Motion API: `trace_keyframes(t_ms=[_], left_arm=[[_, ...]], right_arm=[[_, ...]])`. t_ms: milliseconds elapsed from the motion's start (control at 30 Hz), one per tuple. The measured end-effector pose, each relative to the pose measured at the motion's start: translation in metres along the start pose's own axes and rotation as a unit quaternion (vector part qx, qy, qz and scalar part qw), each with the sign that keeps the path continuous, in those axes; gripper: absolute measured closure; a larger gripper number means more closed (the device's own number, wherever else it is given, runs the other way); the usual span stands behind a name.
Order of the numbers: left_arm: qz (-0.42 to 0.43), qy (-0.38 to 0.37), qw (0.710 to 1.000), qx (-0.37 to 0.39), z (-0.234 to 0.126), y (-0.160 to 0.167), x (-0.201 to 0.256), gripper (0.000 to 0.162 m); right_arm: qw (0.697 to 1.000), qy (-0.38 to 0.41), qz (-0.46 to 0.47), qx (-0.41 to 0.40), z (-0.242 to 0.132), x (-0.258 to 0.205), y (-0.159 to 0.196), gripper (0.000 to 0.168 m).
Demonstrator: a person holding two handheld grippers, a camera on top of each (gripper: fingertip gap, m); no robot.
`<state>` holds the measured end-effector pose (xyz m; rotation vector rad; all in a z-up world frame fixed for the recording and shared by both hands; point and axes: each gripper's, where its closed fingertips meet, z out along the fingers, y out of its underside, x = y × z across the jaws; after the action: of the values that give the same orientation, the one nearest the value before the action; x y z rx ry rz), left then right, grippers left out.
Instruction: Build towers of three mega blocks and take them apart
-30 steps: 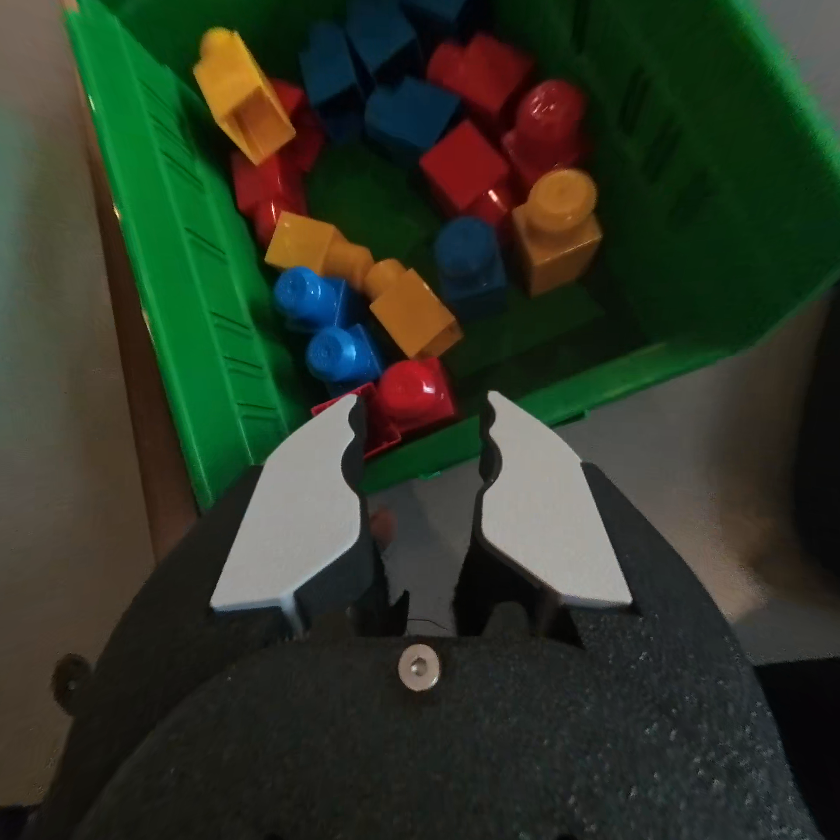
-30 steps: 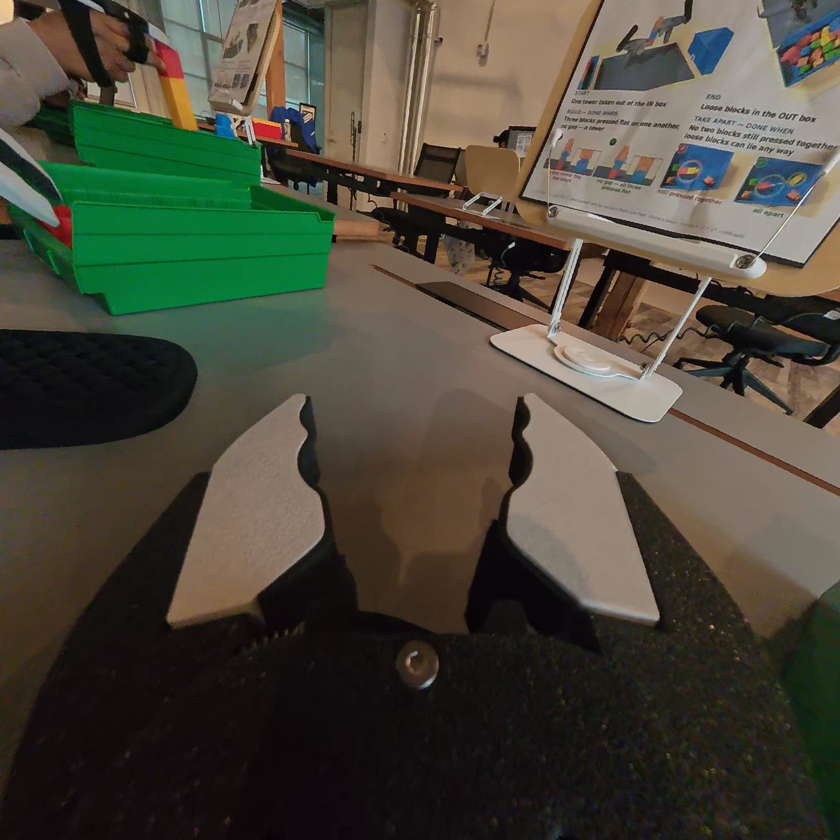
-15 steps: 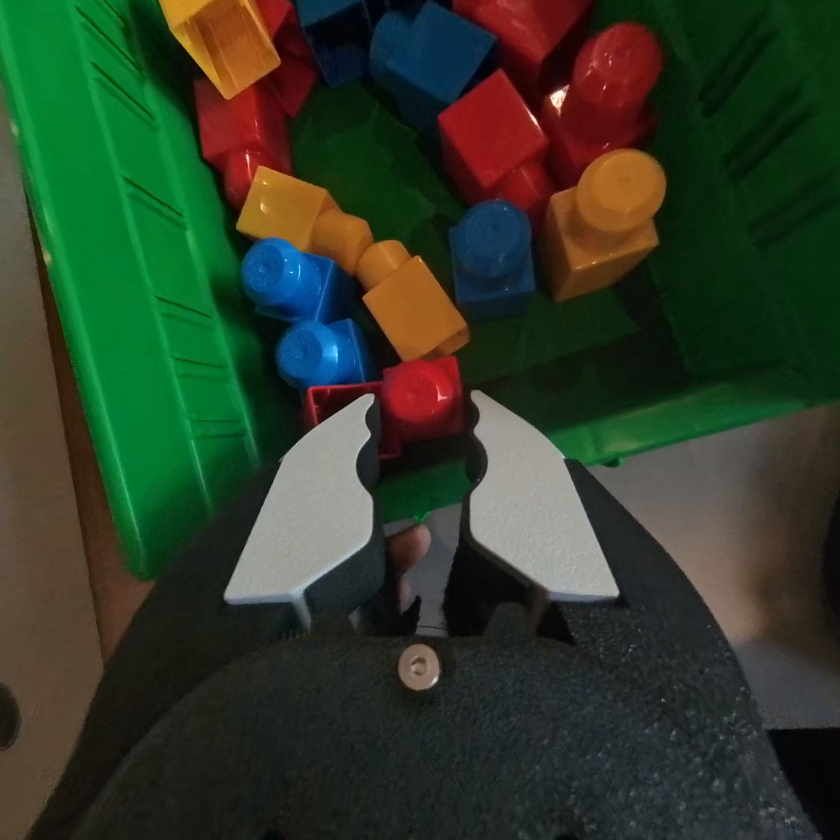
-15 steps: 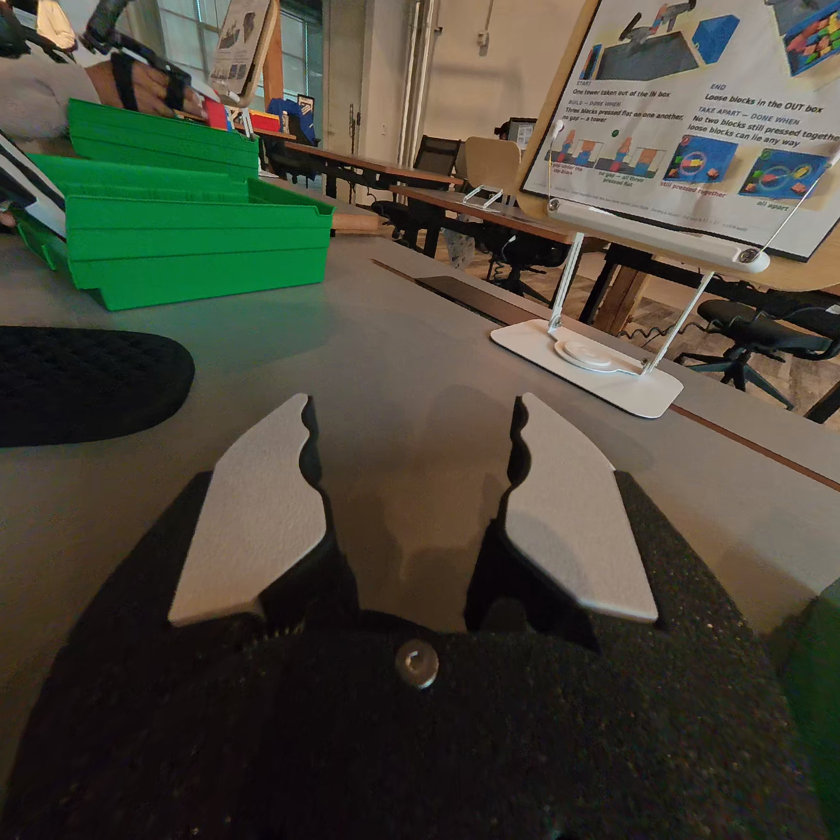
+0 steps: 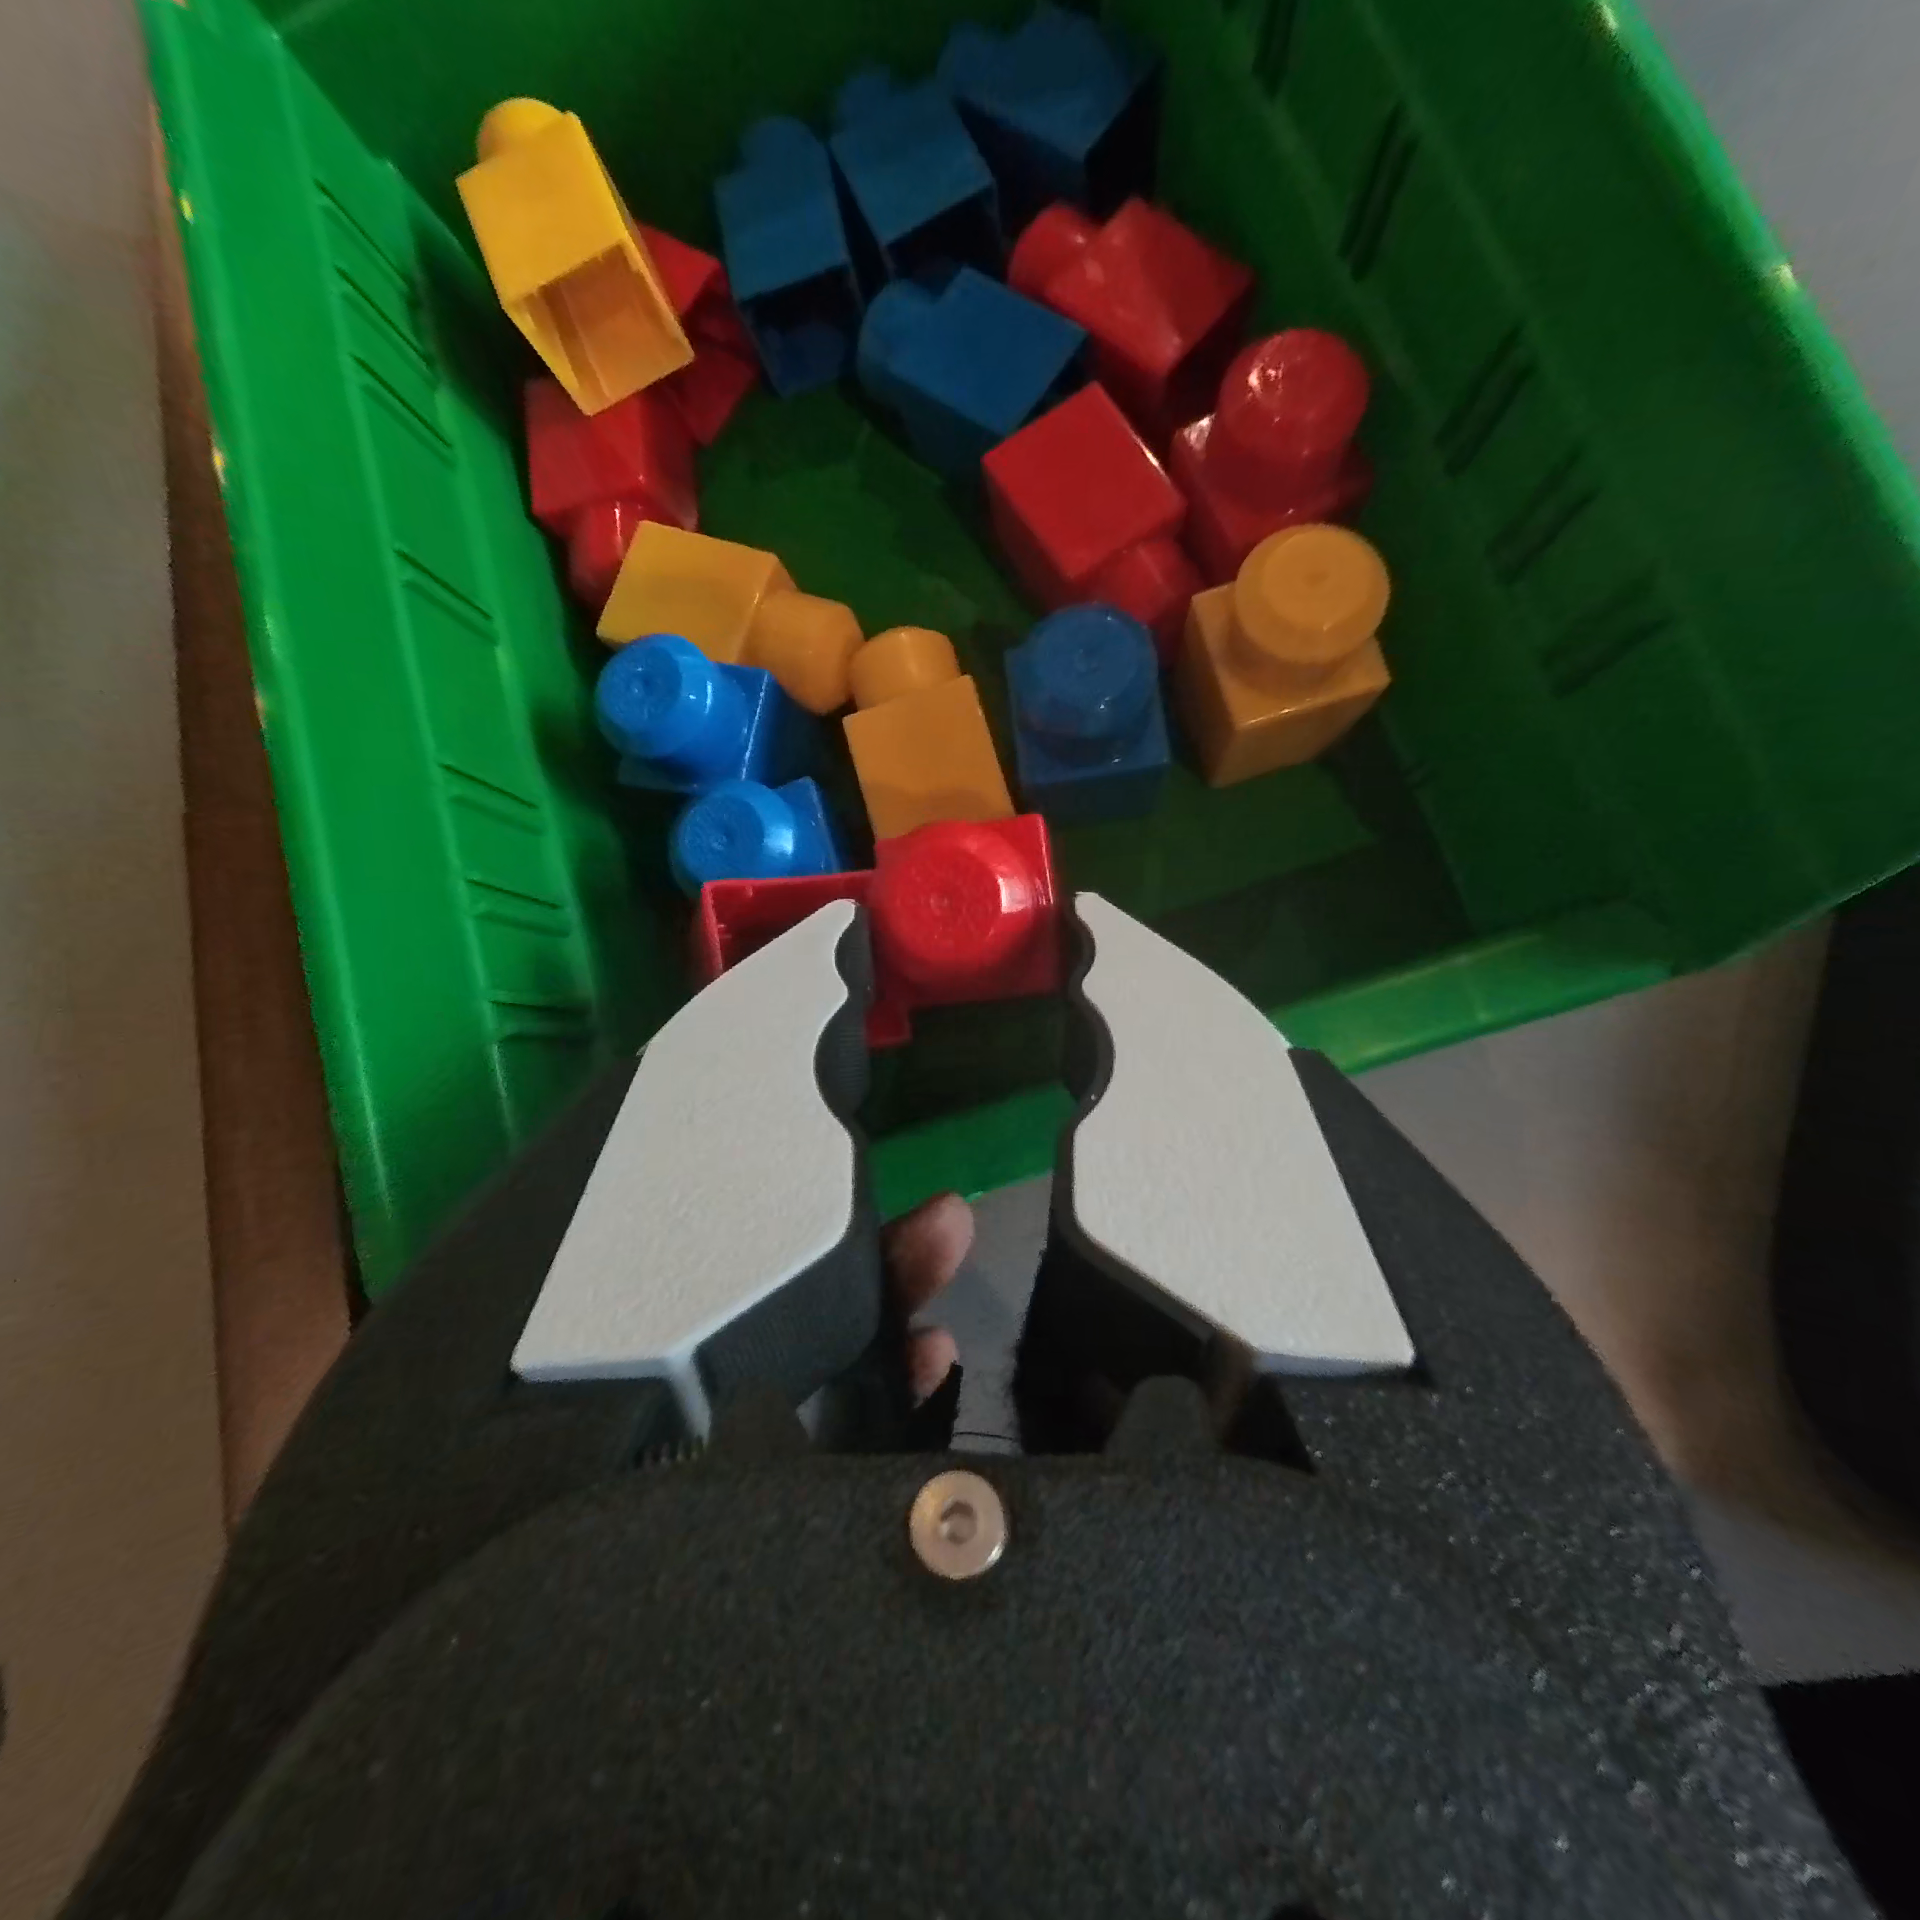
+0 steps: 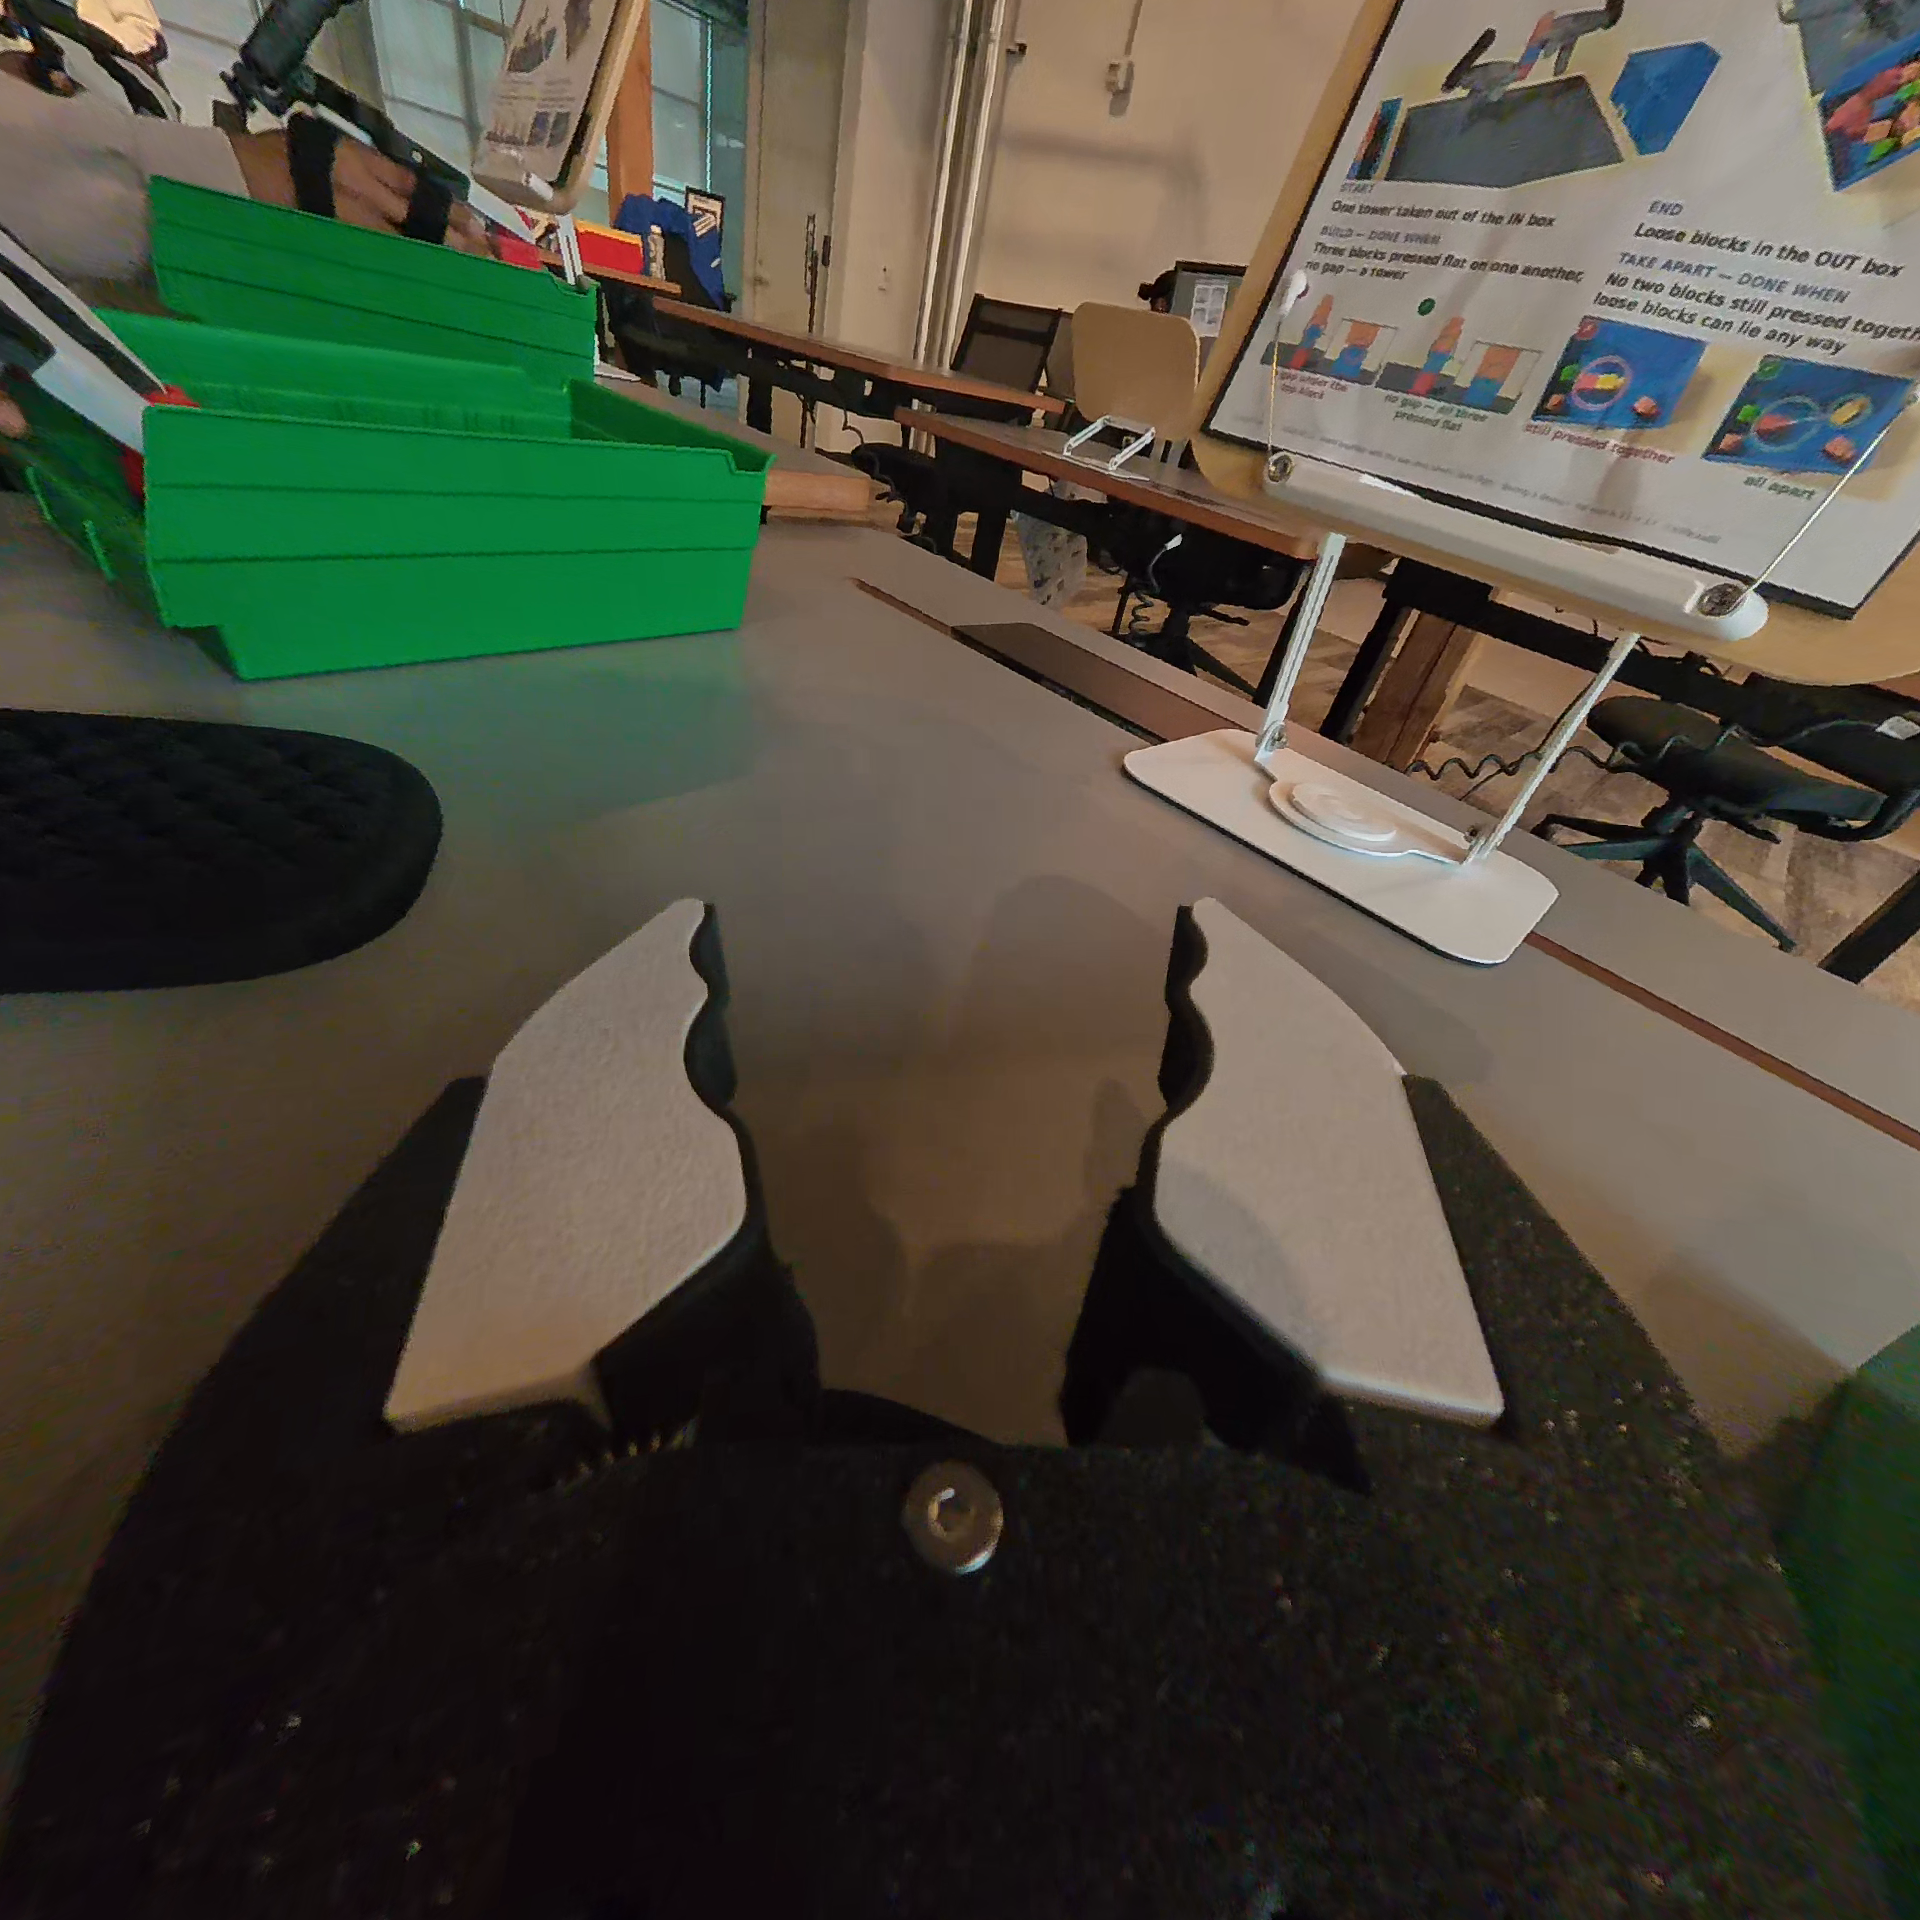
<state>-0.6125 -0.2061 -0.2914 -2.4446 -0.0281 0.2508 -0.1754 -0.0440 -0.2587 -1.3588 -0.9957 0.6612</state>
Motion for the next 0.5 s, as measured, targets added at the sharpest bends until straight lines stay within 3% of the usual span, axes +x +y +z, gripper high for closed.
trace_keyframes(t_ms=[500], left_arm=[[0.026, -0.017, 0.999, -0.025, 0.015, 0.011, 0.004, 0.127]], right_arm=[[1.000, -0.002, -0.015, -0.007, 0.002, -0.004, 0.002, 0.087]])
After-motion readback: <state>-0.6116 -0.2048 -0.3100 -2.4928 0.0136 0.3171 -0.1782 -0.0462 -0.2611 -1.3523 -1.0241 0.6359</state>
